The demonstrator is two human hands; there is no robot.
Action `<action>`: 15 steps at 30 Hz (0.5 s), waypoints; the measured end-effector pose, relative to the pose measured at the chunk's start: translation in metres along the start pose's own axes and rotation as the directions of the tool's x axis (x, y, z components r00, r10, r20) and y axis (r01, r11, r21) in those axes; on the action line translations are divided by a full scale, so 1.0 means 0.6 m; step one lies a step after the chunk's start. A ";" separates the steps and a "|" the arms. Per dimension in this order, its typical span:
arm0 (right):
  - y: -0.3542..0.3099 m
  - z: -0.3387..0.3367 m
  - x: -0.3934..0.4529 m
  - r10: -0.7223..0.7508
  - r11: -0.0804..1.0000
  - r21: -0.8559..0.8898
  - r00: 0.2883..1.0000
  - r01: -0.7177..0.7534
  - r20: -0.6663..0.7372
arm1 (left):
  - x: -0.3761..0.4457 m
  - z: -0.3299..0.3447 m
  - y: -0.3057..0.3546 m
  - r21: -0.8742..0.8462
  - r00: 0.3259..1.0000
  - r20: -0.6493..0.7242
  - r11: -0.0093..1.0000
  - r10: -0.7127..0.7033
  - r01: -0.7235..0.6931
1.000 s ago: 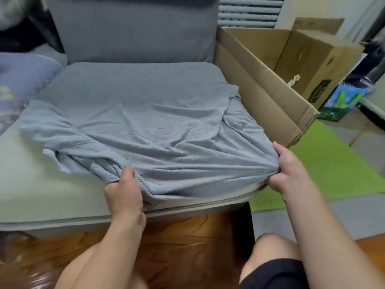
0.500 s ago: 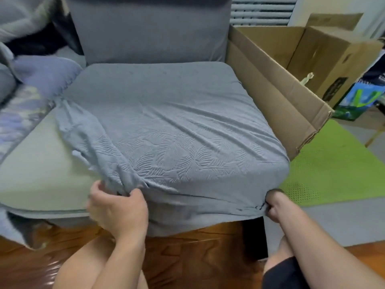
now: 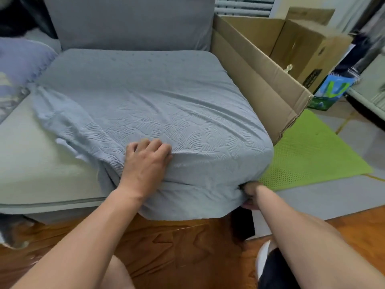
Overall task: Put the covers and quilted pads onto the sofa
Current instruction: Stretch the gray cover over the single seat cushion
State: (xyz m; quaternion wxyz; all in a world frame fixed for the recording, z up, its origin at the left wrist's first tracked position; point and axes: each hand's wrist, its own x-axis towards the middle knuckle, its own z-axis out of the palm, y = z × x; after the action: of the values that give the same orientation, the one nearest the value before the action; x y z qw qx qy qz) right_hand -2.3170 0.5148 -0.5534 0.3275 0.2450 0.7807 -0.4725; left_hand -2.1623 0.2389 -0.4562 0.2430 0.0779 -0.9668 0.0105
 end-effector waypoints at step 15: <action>-0.172 -0.051 -0.113 -0.880 0.366 -0.719 0.471 0.590 -0.062 | 0.057 -0.115 -0.025 -0.050 0.634 0.774 0.997 -0.001 0.063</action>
State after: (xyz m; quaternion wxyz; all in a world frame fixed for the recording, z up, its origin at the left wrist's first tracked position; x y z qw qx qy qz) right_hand -2.3520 0.4926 -0.4333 -0.0555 -0.1646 0.9596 -0.2213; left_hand -2.1571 0.2230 -0.3794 -0.1910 0.0830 -0.9760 -0.0630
